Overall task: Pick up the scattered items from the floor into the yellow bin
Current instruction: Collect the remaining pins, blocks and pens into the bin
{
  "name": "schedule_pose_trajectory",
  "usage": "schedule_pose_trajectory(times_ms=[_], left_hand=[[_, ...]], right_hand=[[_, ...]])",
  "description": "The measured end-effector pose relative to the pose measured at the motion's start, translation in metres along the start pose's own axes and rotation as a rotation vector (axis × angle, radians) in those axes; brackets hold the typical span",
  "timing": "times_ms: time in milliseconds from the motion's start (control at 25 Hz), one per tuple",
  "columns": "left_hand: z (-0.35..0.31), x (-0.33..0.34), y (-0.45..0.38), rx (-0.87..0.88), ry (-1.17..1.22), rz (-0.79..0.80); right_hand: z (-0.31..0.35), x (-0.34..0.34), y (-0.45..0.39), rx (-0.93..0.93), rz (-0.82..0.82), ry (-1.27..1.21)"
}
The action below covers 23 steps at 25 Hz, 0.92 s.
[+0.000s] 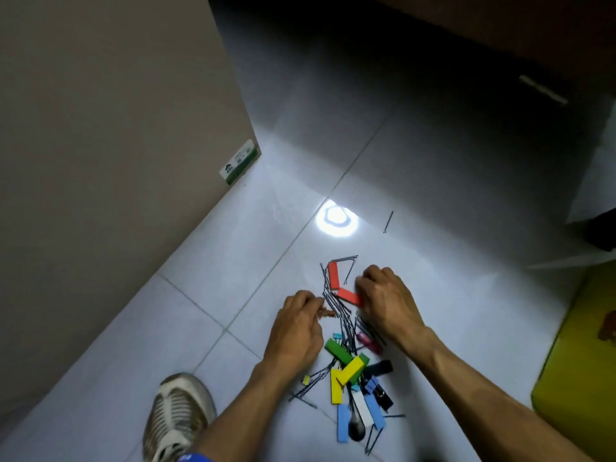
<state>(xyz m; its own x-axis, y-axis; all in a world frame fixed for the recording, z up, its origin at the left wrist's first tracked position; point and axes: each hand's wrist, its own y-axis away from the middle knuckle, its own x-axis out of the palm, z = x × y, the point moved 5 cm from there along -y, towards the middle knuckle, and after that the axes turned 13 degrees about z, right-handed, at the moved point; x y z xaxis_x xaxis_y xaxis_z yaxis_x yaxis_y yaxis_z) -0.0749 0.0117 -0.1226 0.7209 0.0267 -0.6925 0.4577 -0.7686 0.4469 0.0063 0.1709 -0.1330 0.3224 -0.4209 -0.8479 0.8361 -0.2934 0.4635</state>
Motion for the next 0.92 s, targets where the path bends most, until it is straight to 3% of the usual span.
schedule_pose_trajectory(times_ms=[120, 200, 360, 440, 680, 760, 920], left_hand=[[0.037, -0.001, 0.045, -0.376, 0.099, -0.101], [0.053, 0.015, 0.083, -0.610, 0.113, -0.071], [0.047, 0.043, 0.120, -0.837, 0.218, -0.077], [0.042, 0.052, 0.119, -0.828, 0.312, -0.069], [0.015, 0.047, 0.097, -0.500, 0.346, -0.122], [0.026, 0.048, 0.101, -0.554, 0.275, -0.137], [0.048, 0.054, 0.116, -0.630, 0.255, -0.091]], right_hand=[[-0.013, -0.004, -0.013, 0.129, -0.047, -0.076], [-0.029, -0.015, -0.041, 0.233, 0.078, -0.082], [-0.037, -0.017, -0.053, 0.256, 0.188, -0.029], [-0.025, -0.005, -0.035, 0.208, 0.196, -0.042], [-0.006, 0.003, 0.002, 0.097, 0.110, -0.092], [-0.022, -0.014, -0.021, 0.186, 0.064, -0.101], [-0.035, -0.018, -0.050, 0.232, 0.196, 0.008]])
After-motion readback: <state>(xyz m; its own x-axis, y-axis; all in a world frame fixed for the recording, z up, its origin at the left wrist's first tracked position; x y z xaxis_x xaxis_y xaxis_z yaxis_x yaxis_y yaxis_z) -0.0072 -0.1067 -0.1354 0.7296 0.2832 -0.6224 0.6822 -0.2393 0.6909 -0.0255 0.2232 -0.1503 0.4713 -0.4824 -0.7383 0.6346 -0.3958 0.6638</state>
